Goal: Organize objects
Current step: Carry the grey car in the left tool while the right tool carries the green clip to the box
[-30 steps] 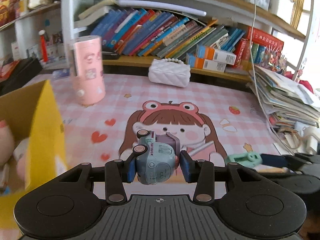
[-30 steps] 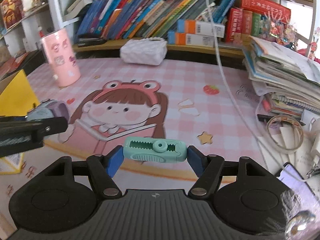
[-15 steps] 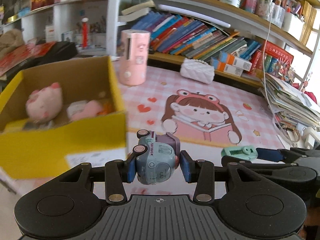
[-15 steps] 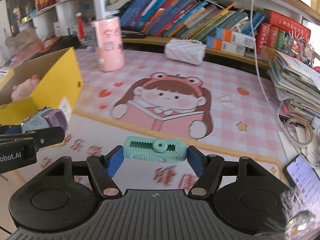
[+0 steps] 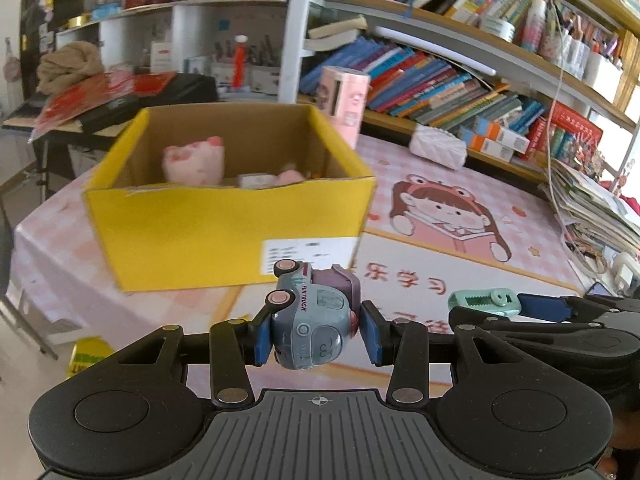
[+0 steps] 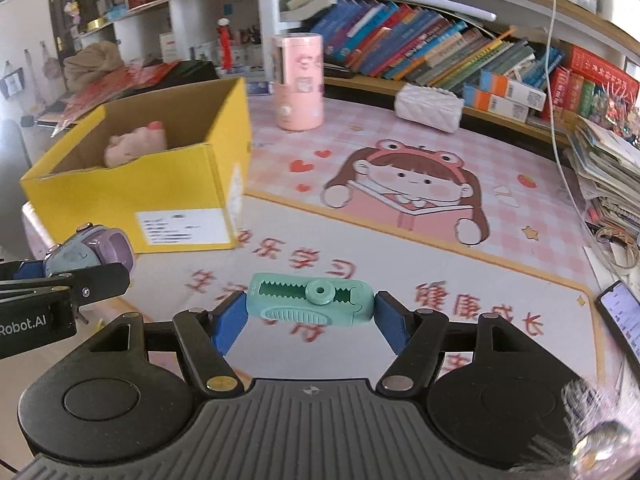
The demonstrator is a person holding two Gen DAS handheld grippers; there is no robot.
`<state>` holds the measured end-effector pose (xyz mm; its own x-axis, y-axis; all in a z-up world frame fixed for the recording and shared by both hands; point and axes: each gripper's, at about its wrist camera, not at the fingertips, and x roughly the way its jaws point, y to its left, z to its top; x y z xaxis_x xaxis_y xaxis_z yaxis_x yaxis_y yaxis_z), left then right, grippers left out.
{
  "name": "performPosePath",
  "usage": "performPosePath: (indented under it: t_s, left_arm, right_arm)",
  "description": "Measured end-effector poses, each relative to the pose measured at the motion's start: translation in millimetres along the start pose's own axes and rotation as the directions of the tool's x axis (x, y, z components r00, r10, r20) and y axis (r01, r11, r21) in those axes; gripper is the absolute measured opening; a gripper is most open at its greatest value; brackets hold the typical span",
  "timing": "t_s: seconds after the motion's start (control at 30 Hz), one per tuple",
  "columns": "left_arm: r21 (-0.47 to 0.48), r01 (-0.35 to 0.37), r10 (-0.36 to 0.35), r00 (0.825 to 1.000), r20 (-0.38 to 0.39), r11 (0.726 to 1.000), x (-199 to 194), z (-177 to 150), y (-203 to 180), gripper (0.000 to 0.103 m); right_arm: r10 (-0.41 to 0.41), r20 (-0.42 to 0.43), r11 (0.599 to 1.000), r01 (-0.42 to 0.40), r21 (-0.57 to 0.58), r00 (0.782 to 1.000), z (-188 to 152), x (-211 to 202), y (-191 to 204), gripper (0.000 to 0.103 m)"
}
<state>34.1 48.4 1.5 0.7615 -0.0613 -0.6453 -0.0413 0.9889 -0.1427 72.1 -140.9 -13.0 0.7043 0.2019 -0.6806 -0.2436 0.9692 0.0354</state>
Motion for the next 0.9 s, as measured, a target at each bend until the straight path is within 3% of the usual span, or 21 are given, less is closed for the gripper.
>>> performPosePath:
  t_s: [0.4,0.9]
  left_arm:
    - [-0.027,-0.030,0.032,0.998,0.046,0.999,-34,-11,40,0.042]
    - [-0.043,-0.032,0.036,0.996,0.082,0.999,-53,-19,67,0.042]
  right_arm:
    - [0.049,0.018,0.997,-0.048,-0.054,0.999,-12,-20,57,0.067]
    - [0.063,0.032,0.995,-0.060,-0.085,0.998,-18,-30,93,0.067]
